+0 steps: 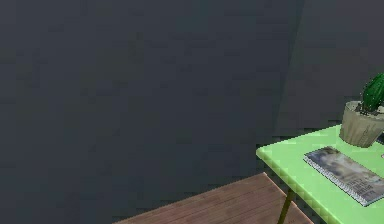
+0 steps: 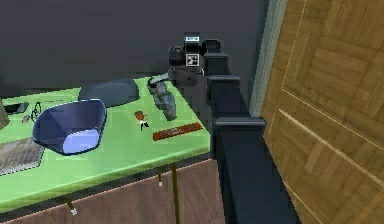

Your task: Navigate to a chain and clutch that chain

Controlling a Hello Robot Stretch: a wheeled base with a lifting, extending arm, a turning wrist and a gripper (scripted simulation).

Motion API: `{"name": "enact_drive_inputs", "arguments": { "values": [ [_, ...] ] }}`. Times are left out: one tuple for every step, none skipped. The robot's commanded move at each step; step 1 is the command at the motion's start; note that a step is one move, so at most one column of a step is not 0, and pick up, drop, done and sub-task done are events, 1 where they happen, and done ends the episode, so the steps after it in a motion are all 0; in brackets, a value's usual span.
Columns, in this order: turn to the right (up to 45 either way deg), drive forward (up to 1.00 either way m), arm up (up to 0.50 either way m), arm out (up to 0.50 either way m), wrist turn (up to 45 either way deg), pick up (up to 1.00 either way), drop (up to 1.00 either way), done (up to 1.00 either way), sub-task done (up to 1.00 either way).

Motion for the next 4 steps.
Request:
{"name": "enact_drive_inputs", "arguments": {
  "values": [
    [0.0, 0.00, -0.14, 0.00, 0.0, 0.00, 0.00, 0.00, 0.00],
    [0.0, 0.00, 0.00, 0.00, 0.0, 1.00, 0.00, 0.00, 0.00],
    [0.0, 0.00, 0.10, 0.00, 0.0, 0.00, 0.00, 0.00, 0.00],
    [0.0, 0.00, 0.00, 0.00, 0.0, 0.00, 0.00, 1.00, 0.00]
  ]
}}
